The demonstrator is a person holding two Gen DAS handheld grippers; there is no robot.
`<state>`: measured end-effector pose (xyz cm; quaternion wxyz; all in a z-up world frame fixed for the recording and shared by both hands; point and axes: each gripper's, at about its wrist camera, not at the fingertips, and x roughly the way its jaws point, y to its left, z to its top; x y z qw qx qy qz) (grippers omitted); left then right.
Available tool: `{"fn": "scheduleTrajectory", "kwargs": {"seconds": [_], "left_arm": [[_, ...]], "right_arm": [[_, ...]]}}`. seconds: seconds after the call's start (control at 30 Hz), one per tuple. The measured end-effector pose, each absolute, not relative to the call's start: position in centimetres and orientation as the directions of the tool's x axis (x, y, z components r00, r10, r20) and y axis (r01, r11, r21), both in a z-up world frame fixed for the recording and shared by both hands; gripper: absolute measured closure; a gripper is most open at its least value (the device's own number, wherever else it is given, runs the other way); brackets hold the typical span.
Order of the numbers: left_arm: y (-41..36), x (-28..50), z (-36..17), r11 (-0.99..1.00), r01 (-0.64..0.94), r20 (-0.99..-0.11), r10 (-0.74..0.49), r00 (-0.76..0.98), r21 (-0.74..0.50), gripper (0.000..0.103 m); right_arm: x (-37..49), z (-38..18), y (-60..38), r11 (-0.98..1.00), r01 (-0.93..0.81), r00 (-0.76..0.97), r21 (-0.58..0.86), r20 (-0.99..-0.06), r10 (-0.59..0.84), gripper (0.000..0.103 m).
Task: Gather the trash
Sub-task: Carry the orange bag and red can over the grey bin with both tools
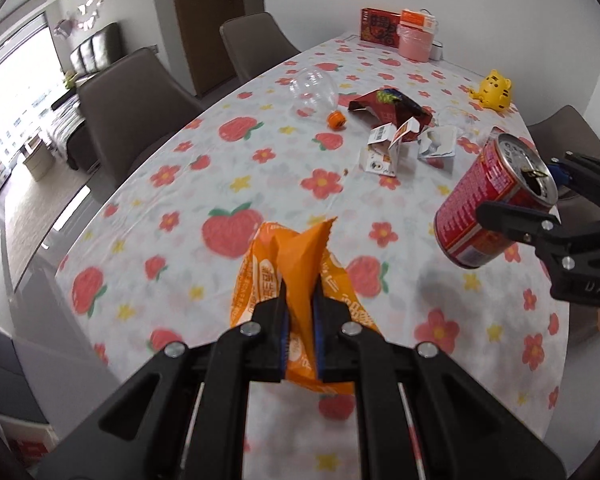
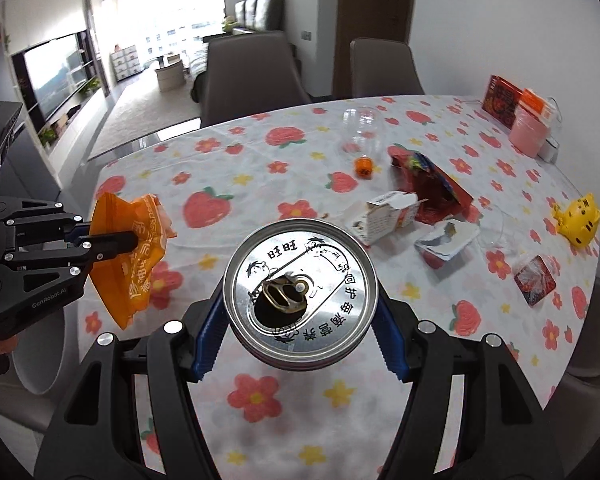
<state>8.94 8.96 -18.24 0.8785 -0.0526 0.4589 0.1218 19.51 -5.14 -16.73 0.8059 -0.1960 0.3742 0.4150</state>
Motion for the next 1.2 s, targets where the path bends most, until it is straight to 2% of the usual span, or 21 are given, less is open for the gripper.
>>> {"fn": "scheduleTrajectory", "kwargs": {"seconds": [0.27,0.57,0.87,1.2], "left_arm": [[9.3,-5.3,-17.0,0.854,-0.519,-0.828,0.311,0.468,0.027,0.093],[11.1,-17.1,-16.4,0.725,-0.689,-0.833,0.381,0.402,-0.002,0.093],[15.7,-24.0,-18.6,0.675,-0.737,-0.859,0.367,0.356,-0.017,0.093],[18.7,-25.8,-20.4,0.721,-0.692,-0.866,0.317,0.386,-0.044,0.093]], "right_arm": [[10.3,-15.6,-1.1,0.317,-0.948,0.193,0.025,-0.747,0.636,0.040],[-1.1,-16.4,4.8,0.060,-0.997,-0.006,0.058,-0.765,0.644,0.040],[-8.8,-18.7,10.2,0.006,-0.998,-0.052,0.068,-0.802,0.595,0.040],[-11.9,-21.3,13.5,0.043,-0.998,-0.021,0.052,-0.844,0.535,0.040]]}}
